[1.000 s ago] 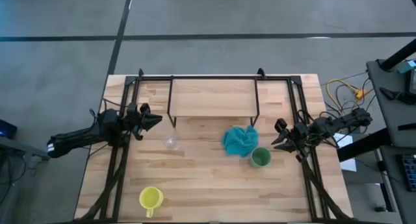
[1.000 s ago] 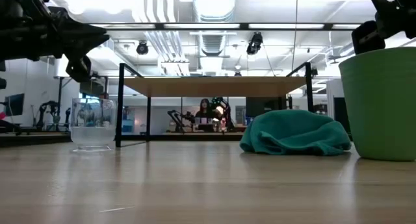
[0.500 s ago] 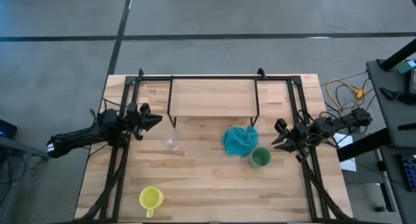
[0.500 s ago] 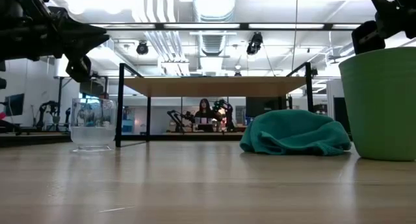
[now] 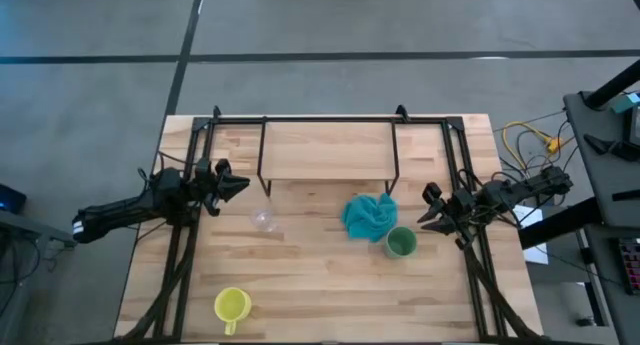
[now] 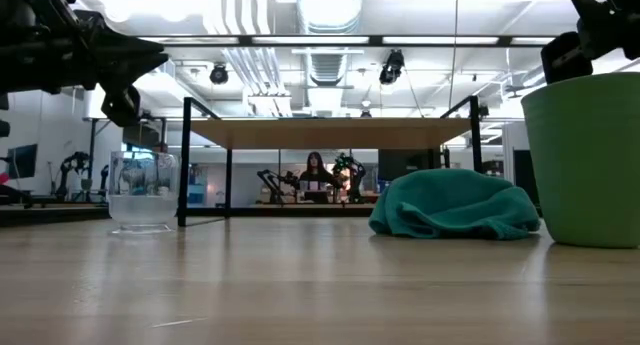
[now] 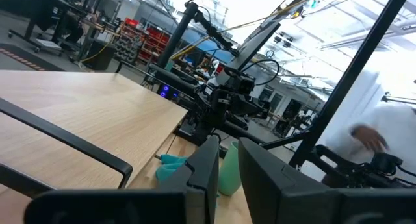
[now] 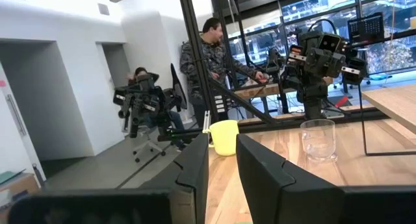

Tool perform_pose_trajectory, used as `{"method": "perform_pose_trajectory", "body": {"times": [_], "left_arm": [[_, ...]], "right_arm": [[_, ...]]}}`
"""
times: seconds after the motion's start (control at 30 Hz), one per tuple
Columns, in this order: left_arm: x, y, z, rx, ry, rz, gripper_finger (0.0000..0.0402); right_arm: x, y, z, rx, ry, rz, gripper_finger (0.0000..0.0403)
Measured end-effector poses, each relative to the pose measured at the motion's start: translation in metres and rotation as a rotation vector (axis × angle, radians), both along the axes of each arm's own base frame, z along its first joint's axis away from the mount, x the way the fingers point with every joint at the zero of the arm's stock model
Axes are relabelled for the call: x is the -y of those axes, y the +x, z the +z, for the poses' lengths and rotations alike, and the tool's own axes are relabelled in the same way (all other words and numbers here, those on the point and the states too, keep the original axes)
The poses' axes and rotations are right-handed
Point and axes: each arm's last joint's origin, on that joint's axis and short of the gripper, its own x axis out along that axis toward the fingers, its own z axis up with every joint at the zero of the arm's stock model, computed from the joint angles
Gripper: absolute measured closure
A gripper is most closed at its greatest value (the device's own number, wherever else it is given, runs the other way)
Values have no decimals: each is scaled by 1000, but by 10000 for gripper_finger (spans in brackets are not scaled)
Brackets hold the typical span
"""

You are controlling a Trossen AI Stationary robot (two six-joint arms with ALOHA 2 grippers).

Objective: Stack small to large cups/mugs on shelf

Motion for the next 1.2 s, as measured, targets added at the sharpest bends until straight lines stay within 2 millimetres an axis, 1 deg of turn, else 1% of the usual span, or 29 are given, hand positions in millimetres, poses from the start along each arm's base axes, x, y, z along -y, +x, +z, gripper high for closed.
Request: {"method": "perform_pose_trajectory", "body": {"times": [0.37, 0.53, 0.7, 0.83, 0.93, 1.07, 1.2], "left_arm": [[0, 0, 0, 1, 0, 0, 356], [0, 0, 0, 1, 0, 0, 356], [0, 0, 0, 2, 0, 0, 356], [0, 0, 0, 1, 0, 0, 356], [0, 0, 0, 0, 0, 0, 356], [0, 0, 0, -1, 8, 1, 356], [0, 0, 0, 5, 0, 1, 356]], "right_arm": [[0, 0, 0, 1, -1, -4, 328], [4, 1, 0, -3, 0, -158, 328], [5, 1, 0, -31, 102, -169, 328], [7, 1, 3, -31, 224, -206, 328], [7, 1, 3, -40, 288, -192, 328], [7, 1, 3, -42, 301, -191, 328], [8, 1, 4, -32, 295, -233, 328]]}}
